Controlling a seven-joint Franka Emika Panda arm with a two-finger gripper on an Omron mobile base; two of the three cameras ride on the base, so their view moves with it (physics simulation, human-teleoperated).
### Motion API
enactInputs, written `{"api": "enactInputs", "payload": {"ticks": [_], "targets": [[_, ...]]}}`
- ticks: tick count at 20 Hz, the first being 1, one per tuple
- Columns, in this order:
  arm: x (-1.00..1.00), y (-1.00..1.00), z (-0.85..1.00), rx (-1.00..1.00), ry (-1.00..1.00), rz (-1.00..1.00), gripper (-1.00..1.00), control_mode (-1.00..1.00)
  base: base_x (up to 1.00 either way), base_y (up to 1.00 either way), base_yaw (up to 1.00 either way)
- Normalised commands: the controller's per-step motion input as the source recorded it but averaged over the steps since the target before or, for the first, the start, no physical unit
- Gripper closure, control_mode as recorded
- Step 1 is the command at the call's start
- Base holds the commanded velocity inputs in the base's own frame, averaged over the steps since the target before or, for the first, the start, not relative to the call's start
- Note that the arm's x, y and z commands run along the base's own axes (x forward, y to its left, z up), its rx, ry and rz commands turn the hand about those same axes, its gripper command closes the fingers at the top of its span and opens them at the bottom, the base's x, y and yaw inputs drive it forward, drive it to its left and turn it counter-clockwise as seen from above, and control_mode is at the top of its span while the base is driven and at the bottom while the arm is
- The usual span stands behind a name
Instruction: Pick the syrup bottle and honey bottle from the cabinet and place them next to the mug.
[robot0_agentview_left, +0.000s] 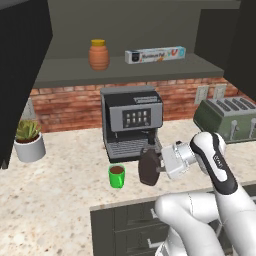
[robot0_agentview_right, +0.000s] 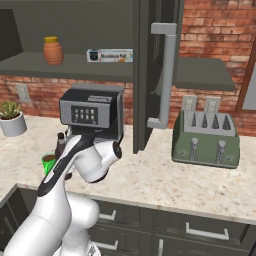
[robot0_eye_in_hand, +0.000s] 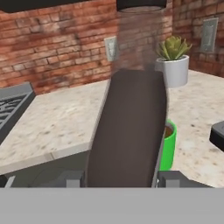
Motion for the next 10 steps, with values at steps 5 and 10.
{"api": "enactInputs", "payload": {"ticks": [5, 10], "targets": [[0.0, 0.03, -0.36, 0.0, 0.0, -0.03, 1.0, -1.0, 0.0, 0.0, 0.0], [0.0, 0.04, -0.27, -0.01, 0.0, -0.04, 1.0, -1.0, 0.0, 0.0, 0.0]]}}
